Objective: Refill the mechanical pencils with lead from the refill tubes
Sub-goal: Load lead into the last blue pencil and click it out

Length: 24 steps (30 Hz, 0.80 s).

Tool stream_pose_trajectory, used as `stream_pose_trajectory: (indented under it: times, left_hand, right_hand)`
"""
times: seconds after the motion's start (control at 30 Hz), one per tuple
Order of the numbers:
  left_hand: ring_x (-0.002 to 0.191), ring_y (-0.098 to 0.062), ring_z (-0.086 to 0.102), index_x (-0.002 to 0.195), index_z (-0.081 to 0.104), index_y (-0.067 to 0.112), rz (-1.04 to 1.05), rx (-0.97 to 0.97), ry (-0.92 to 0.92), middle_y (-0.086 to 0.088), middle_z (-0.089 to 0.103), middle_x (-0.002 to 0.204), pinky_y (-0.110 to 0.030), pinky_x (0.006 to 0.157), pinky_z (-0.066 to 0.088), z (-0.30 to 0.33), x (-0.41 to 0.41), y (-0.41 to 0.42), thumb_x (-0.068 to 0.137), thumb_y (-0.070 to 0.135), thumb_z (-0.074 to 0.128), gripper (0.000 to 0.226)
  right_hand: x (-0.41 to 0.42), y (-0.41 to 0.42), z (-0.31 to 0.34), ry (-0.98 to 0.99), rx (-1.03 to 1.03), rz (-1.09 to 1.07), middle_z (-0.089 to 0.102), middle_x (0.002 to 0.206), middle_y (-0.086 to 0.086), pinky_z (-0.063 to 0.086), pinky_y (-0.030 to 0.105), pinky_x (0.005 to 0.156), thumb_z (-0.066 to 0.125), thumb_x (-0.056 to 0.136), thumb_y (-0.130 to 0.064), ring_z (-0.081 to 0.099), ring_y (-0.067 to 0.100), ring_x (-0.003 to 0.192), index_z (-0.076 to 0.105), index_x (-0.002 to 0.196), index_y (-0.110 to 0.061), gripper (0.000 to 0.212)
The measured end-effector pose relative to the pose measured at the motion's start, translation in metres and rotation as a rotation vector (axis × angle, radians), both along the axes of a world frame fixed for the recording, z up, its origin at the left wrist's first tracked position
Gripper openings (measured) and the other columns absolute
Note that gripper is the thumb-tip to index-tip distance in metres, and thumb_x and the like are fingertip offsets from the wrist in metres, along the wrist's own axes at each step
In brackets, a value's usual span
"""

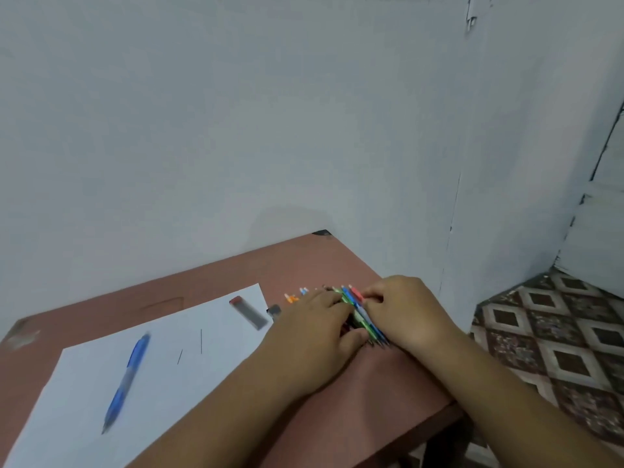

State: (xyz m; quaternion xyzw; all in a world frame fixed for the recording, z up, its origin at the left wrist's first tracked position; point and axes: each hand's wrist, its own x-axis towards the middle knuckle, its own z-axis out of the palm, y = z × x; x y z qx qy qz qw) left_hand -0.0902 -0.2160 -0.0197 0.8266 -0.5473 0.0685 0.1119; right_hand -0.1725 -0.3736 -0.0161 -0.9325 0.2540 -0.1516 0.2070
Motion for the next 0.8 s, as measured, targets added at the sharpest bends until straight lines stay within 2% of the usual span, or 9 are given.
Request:
stream_pose_trajectory:
  times: [0.13, 0.2, 0.27, 0.33, 0.4, 0.47, 0.53, 0.63, 0.8]
  left_hand:
    - [0.139, -0.008, 0.033, 0.137, 0.055, 0.031, -0.014, -0.020, 0.025, 0.012, 0.050, 0.144, -0.030, 0.117, 0.029, 0.008, -0.002, 0.013, 0.096, 0.063, 0.039, 0.055]
    - [0.144, -0.004, 0.022, 0.145, 0.047, 0.035, -0.008, -0.037, 0.034, 0.016, 0.040, 0.153, -0.021, 0.119, 0.020, 0.014, 0.001, 0.028, 0.097, 0.063, 0.042, 0.056]
    - [0.140, 0.003, 0.021, 0.147, 0.044, 0.038, 0.008, -0.039, 0.037, 0.020, 0.038, 0.154, -0.011, 0.116, 0.013, 0.022, 0.004, 0.048, 0.097, 0.062, 0.043, 0.055]
    - [0.139, 0.006, 0.022, 0.148, 0.039, 0.044, 0.081, -0.013, 0.048, 0.024, 0.035, 0.154, -0.013, 0.112, 0.019, 0.028, 0.011, 0.071, 0.096, 0.066, 0.039, 0.056]
    - [0.145, 0.005, 0.019, 0.148, 0.036, 0.047, 0.192, 0.036, 0.064, 0.027, 0.027, 0.158, -0.020, 0.116, 0.022, 0.031, 0.020, 0.100, 0.094, 0.069, 0.035, 0.059]
    - [0.146, 0.007, 0.019, 0.146, 0.040, 0.048, 0.274, 0.050, 0.075, 0.030, 0.026, 0.157, -0.023, 0.118, 0.023, 0.030, 0.031, 0.134, 0.092, 0.071, 0.034, 0.059]
    - [0.143, 0.008, 0.022, 0.143, 0.044, 0.050, 0.364, 0.047, 0.091, 0.032, 0.029, 0.154, -0.021, 0.115, 0.024, 0.027, 0.040, 0.171, 0.089, 0.075, 0.031, 0.060]
    - [0.141, 0.008, 0.026, 0.140, 0.047, 0.049, 0.492, 0.049, 0.118, 0.034, 0.032, 0.152, -0.019, 0.109, 0.028, 0.021, 0.053, 0.222, 0.085, 0.077, 0.028, 0.064]
    - [0.141, 0.006, 0.029, 0.143, 0.045, 0.045, 0.615, 0.020, 0.191, 0.030, 0.032, 0.154, -0.016, 0.109, 0.023, 0.012, 0.059, 0.277, 0.089, 0.074, 0.032, 0.063]
  right_hand:
    - [-0.001, 0.004, 0.001, 0.004, -0.029, 0.014, 0.060, 0.074, -0.004, 0.050, 0.033, 0.063, 0.053, 0.096, -0.030, 0.059, 0.013, 0.070, 0.072, 0.080, -0.021, 0.026]
    - [0.000, 0.006, 0.003, -0.002, -0.080, 0.008, 0.056, 0.079, -0.004, 0.049, 0.031, 0.063, 0.052, 0.097, -0.032, 0.057, 0.013, 0.072, 0.068, 0.078, -0.020, 0.028]
    - [0.003, 0.010, 0.008, -0.036, -0.154, 0.029, 0.056, 0.090, -0.005, 0.052, 0.031, 0.072, 0.051, 0.099, -0.036, 0.057, 0.012, 0.080, 0.071, 0.091, -0.022, 0.025]
    - [0.008, 0.019, 0.015, -0.077, -0.187, 0.098, 0.059, 0.097, -0.007, 0.052, 0.026, 0.073, 0.050, 0.101, -0.039, 0.058, 0.009, 0.084, 0.072, 0.104, -0.026, 0.025]
    - [0.016, 0.032, 0.022, -0.075, -0.220, 0.217, 0.062, 0.102, -0.010, 0.050, 0.021, 0.074, 0.050, 0.102, -0.039, 0.058, 0.007, 0.088, 0.071, 0.109, -0.030, 0.023]
    - [0.029, 0.046, 0.025, -0.064, -0.296, 0.351, 0.062, 0.104, -0.013, 0.053, 0.026, 0.079, 0.048, 0.103, -0.035, 0.054, 0.006, 0.093, 0.072, 0.110, -0.032, 0.025]
    - [0.046, 0.064, 0.025, -0.060, -0.347, 0.464, 0.060, 0.101, -0.014, 0.053, 0.035, 0.079, 0.046, 0.102, -0.030, 0.048, 0.010, 0.096, 0.072, 0.110, -0.032, 0.028]
    - [0.077, 0.097, 0.023, -0.021, -0.395, 0.595, 0.063, 0.104, -0.009, 0.053, 0.039, 0.083, 0.045, 0.104, -0.028, 0.049, 0.015, 0.100, 0.073, 0.110, -0.028, 0.028]
    - [0.124, 0.155, 0.017, -0.001, -0.358, 0.774, 0.062, 0.123, -0.011, 0.050, 0.041, 0.094, 0.048, 0.105, -0.031, 0.046, 0.015, 0.118, 0.064, 0.131, -0.038, 0.030]
